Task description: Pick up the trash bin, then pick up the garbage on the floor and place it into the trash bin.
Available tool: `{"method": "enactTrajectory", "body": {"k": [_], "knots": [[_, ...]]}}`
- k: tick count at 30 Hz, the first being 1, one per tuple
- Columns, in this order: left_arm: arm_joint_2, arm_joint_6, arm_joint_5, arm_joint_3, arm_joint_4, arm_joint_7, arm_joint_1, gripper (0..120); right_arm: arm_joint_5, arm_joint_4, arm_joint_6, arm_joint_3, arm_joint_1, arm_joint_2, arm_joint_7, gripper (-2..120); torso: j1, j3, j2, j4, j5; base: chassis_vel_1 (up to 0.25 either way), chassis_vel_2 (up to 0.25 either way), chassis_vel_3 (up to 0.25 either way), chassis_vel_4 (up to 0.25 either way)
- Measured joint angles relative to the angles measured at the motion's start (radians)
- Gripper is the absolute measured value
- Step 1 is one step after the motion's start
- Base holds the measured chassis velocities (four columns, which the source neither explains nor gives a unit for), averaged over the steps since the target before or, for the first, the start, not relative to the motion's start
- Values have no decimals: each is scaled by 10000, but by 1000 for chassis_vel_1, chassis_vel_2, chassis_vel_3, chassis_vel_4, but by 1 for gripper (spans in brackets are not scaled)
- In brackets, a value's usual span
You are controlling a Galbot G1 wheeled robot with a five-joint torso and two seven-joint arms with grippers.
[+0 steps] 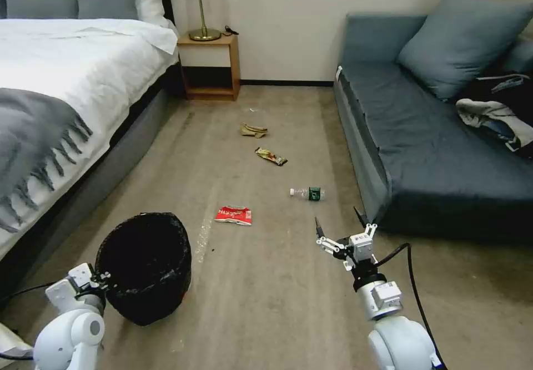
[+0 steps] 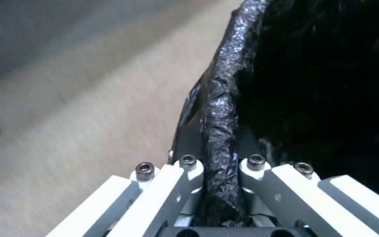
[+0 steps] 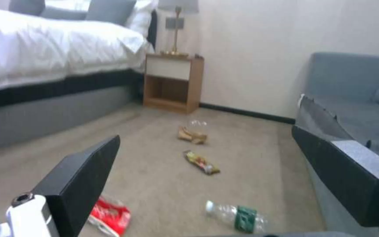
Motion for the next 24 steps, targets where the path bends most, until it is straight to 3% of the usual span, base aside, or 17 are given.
{"method": "enactTrajectory", "body": {"k": [4,5,9,12,24], "knots": [[30,-977,1547,-5,-244,-110,96,4,345,-222,558,-284,148,-18,403,100,0,0,-1,5,5,0,0,0,0],[30,-977,1547,-5,-244,-110,96,4,345,-222,558,-284,148,-18,403,100,0,0,-1,5,5,0,0,0,0],[72,-1692,3287,8,-371,-124,115,4,228,-358,1020,-381,127,31,75,100,0,0,-1,2,5,0,0,0,0],[107,-2061,3799,-1,-205,-129,90,4,146,-402,1125,-416,130,64,35,100,0,0,0,3,5,0,0,0,0],[49,-2199,3721,-46,-22,-128,81,4,14,-545,1371,-464,114,128,-27,100,0,0,-1,3,4,0,0,0,0]]}}
